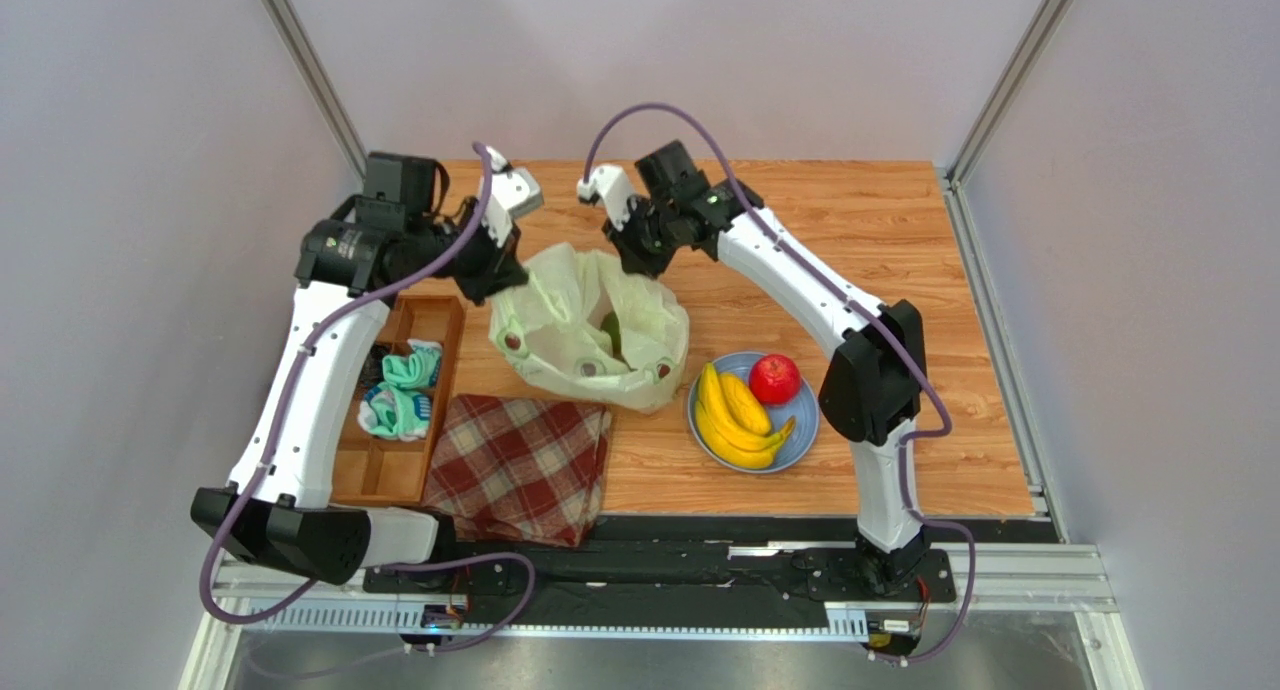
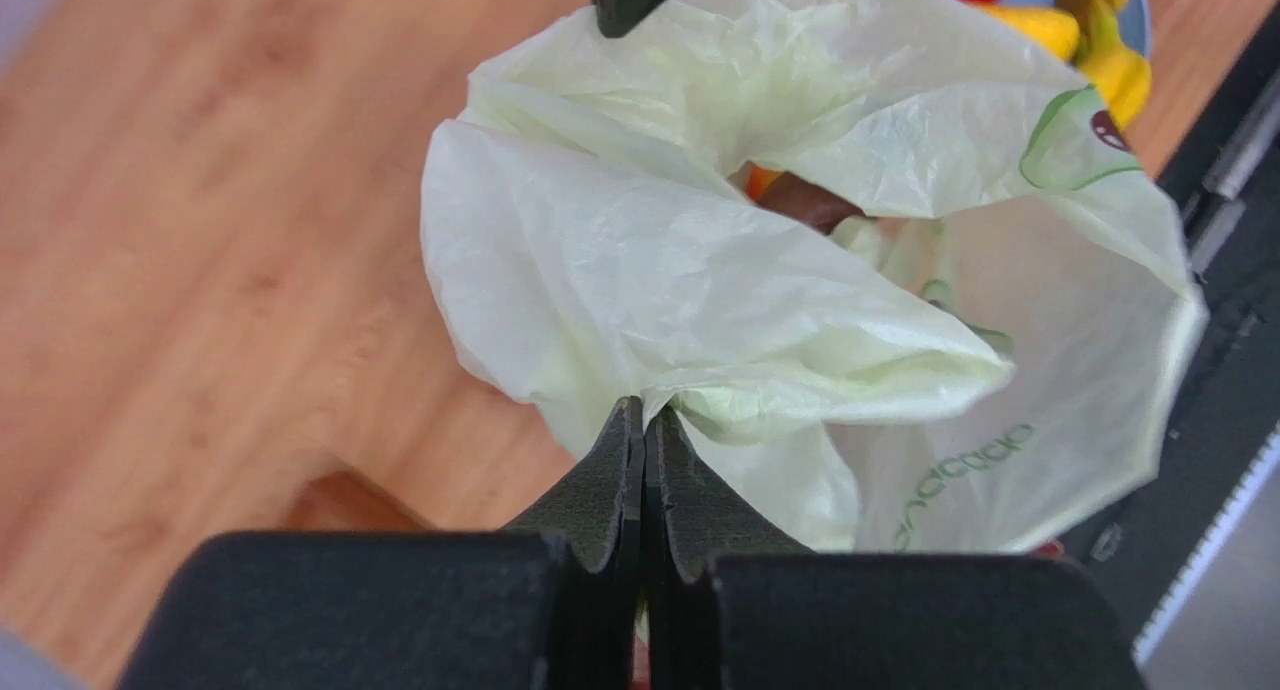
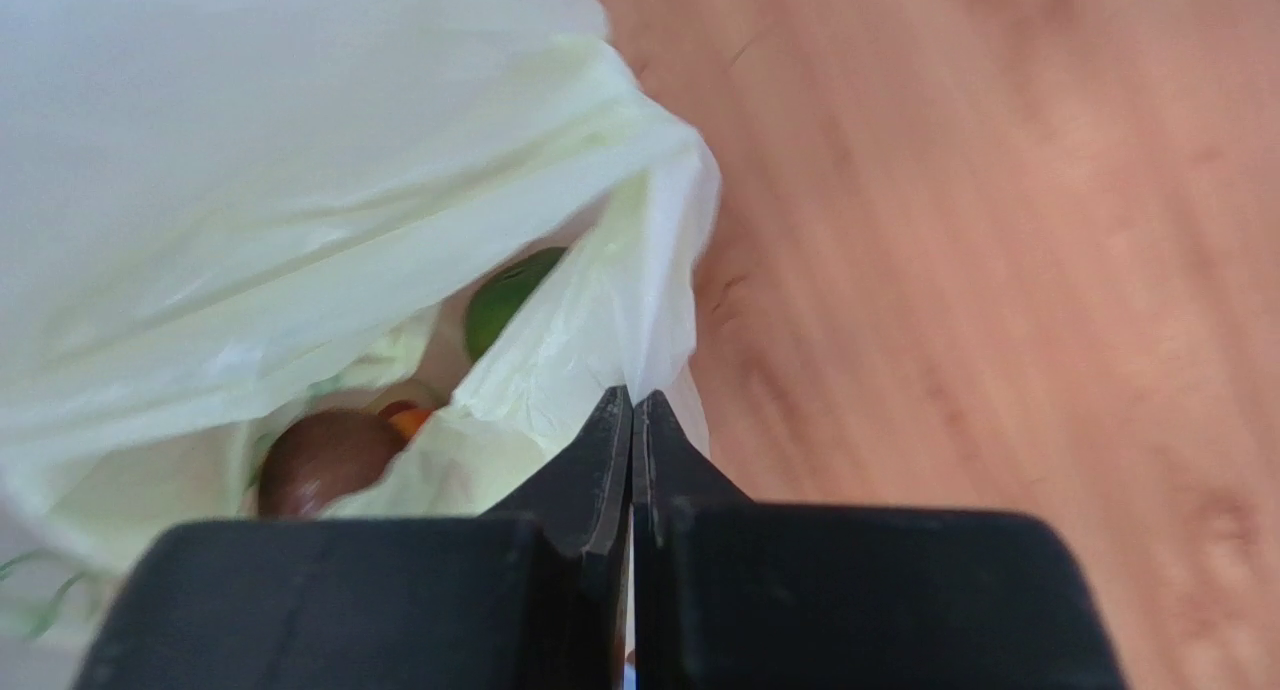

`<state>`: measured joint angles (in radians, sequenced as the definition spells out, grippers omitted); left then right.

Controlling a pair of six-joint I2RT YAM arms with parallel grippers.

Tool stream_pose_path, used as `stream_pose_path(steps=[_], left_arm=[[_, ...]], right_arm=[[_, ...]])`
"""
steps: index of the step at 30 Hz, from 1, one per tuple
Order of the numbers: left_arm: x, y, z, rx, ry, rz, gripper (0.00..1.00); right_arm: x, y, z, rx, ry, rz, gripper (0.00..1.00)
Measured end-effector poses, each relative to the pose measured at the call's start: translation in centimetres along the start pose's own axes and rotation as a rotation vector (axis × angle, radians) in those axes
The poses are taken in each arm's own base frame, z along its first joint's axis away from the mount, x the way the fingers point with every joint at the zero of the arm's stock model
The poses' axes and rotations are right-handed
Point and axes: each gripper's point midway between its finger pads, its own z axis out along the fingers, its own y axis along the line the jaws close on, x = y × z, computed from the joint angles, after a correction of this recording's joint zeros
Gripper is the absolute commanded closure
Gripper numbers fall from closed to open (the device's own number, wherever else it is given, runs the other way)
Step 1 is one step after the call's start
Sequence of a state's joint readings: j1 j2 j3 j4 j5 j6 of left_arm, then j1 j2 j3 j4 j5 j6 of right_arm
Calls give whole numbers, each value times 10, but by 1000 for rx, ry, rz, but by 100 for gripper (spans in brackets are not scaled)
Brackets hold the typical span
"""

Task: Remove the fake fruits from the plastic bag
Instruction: Adjust the plastic bag at the center of the board.

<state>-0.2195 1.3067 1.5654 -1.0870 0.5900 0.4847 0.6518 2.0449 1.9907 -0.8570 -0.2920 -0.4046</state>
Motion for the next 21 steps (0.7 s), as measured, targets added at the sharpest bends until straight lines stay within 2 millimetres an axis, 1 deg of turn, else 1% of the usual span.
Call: stream_pose_path(steps=[1, 2, 3, 4, 5, 6, 7, 8, 9, 10, 11, 12, 13, 14, 16, 19, 20, 21], left_arm=[[-15, 4, -8, -25, -29, 25, 100], [-35, 10, -19, -62, -74, 68, 100], [-54, 14, -31, -97, -120, 112, 100], [-70, 15, -43, -130, -162, 154, 100], [-80, 15, -54, -158, -192, 194, 100], [-86, 12, -64, -181, -216, 227, 100], [-87, 9, -72, -201, -229, 254, 100], [-85, 5, -79, -222, -235, 280, 100], [-79, 1, -84, -236, -233, 296, 100], [-67, -4, -86, -243, -221, 305, 100], [-55, -9, -85, -239, -200, 303, 100], [-40, -15, -84, -234, -178, 299, 100], [-24, -21, -80, -222, -155, 288, 100], [-11, -25, -76, -210, -134, 275, 100], [24, -32, -61, -181, -79, 223, 83], [77, -33, -30, -139, 47, 105, 66], [91, -32, -22, -128, 90, 72, 53], [102, -30, -14, -118, 129, 40, 48]], right_arm=[[-15, -7, -8, 19, -40, -7, 100], [-31, -13, -20, 39, -86, -15, 100], [-52, -18, -38, 61, -148, -27, 100], [-63, -20, -53, 76, -187, -34, 100], [-72, -20, -71, 88, -226, -39, 100], [-79, -16, -88, 91, -258, -46, 100], [-86, -9, -108, 89, -296, -57, 100], [-87, -1, -122, 83, -317, -65, 100], [-87, 11, -139, 69, -349, -78, 100], [-79, 23, -153, 52, -358, -83, 100], [-68, 33, -160, 36, -355, -82, 100], [-55, 44, -163, 11, -348, -81, 100], [-36, 55, -160, -21, -325, -74, 100], [-19, 63, -153, -50, -289, -59, 96], [20, 75, -132, -101, -205, -22, 84], [108, 89, -76, -178, 34, 78, 77], [130, 93, -64, -195, 102, 103, 70], [153, 98, -56, -216, 175, 130, 67]])
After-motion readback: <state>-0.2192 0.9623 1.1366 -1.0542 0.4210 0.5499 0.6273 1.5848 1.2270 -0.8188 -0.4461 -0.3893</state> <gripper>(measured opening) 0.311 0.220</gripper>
